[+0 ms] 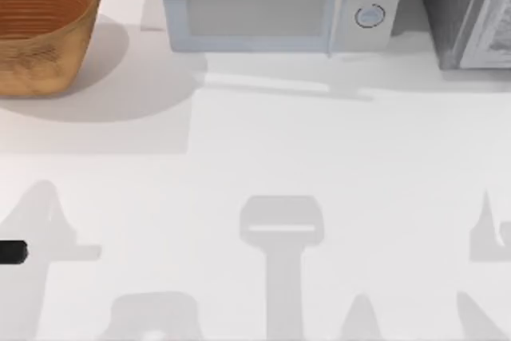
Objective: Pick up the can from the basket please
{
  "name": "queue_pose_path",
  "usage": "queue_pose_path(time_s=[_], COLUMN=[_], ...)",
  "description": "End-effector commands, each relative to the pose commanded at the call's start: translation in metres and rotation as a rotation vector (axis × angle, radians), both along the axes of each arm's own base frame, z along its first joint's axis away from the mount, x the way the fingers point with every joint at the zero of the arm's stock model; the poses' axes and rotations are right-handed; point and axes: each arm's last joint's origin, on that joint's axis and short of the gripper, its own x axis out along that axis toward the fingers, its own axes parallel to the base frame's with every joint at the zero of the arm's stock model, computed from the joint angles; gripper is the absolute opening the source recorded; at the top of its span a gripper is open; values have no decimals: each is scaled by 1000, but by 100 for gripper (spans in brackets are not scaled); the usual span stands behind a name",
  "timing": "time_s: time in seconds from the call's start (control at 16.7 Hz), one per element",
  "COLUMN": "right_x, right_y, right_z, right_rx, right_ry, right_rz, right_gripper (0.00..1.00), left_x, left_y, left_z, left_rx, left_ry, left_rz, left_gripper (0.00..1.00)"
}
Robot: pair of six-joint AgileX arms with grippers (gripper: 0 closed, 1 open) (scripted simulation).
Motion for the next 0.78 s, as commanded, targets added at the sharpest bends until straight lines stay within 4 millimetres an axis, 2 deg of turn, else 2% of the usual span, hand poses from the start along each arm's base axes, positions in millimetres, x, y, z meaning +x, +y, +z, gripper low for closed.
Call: queue_pose_path(time_s=[0.18,0.36,0.6,0.78], right_x=[0,0,0,0], right_y=[0,0,0,0], right_z=[0,0,0,0], right_rx=[0,0,0,0], right_ry=[0,0,0,0], right_rz=[0,0,0,0], right_gripper=[100,100,100,100], left_x=[0,2,12,34], left_y=[0,-1,-5,-11], left_z=[-1,10,44,76], left_rx=[2,7,28,50], left_ry=[7,-9,-54,-88], left_rz=[0,-31,-154,-293], left_gripper=[0,0,0,0])
